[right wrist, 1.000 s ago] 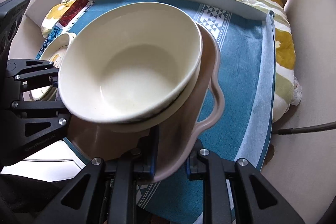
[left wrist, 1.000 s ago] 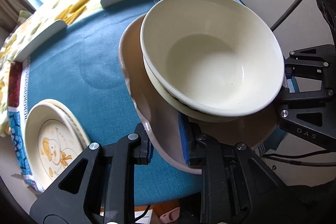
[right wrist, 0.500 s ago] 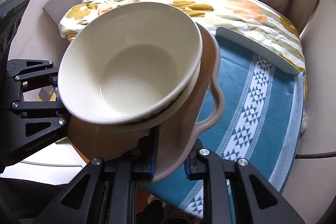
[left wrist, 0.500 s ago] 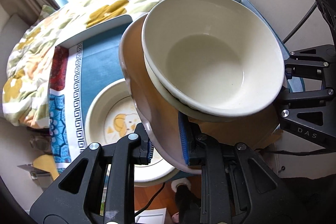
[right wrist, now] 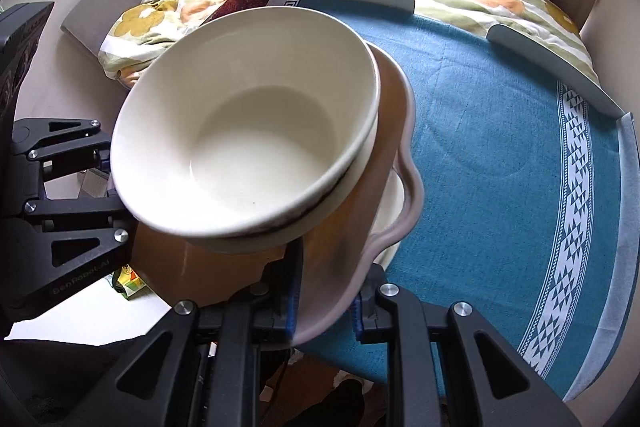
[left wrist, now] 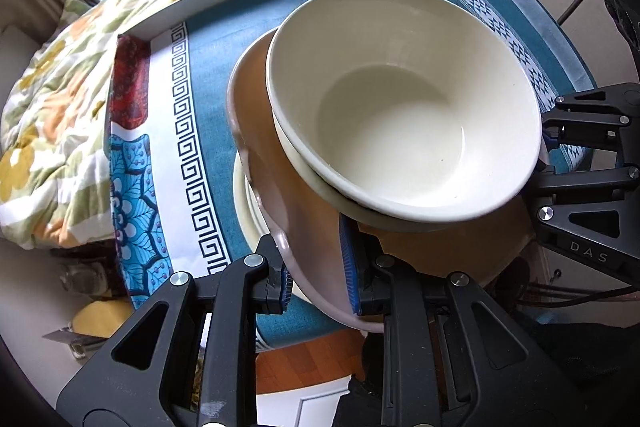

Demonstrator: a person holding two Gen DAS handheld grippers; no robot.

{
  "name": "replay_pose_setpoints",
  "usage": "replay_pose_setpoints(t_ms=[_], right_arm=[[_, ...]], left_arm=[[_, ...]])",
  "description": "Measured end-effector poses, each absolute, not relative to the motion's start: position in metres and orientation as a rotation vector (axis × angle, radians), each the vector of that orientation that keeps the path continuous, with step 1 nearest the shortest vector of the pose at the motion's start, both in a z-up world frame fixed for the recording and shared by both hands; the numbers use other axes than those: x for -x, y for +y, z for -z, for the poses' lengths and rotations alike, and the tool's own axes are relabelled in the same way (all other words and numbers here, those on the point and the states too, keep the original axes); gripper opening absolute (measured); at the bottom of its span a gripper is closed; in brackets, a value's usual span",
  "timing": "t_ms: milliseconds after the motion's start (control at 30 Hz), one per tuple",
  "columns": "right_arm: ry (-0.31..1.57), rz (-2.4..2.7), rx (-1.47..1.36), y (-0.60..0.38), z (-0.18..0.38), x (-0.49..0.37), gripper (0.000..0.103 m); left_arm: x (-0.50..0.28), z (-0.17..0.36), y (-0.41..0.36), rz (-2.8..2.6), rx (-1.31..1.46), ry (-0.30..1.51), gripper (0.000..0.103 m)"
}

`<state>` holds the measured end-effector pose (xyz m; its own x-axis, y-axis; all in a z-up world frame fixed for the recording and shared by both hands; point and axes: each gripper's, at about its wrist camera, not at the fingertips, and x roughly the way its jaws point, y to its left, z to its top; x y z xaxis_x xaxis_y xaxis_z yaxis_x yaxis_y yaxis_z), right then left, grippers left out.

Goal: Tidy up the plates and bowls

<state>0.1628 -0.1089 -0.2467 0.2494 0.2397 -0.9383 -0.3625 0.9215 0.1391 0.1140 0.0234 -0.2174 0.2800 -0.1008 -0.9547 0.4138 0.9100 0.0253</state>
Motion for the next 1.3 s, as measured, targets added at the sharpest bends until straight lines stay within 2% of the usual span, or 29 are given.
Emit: replay_pose_setpoints(t_ms=[500,933,967,1033,1067,1100,1300], right_arm=[[1.245,-0.330,0.119,-0.098,0.262,-0.162,0.019],[1.293,-0.297,0.065,-0.100,0.263,-0.164,0.019],[1.302,-0.296,0.058,-0.099,0.263,-0.165,0.019],[1.315,-0.292,0.054,-0.098,0.263,-0.166,0.019],[1.319,-0.292,0.055,-0.098,0.263,-0.166,0.019],[1.325,-0.292,0.054,-0.098,0.263,-0.167,0.019],[1.360,-0.288,0.058,-0.095,0.259,-0.167,0.028]], left_arm=[[-0.117,0.243,0.032,0.412,-0.266,1.229,0.017],[-0.117,0.237,0.029,0.382,-0.341,1.213,0.020],[-0.117,0.236,0.029,0.379,-0.353,1.215,0.023],[-0.116,0.234,0.027,0.372,-0.379,1.214,0.034],[-0.116,0.234,0.026,0.358,-0.401,1.215,0.051],[-0.115,0.232,0.026,0.342,-0.421,1.211,0.061],[-0.115,0.227,0.026,0.358,-0.434,1.220,0.065]])
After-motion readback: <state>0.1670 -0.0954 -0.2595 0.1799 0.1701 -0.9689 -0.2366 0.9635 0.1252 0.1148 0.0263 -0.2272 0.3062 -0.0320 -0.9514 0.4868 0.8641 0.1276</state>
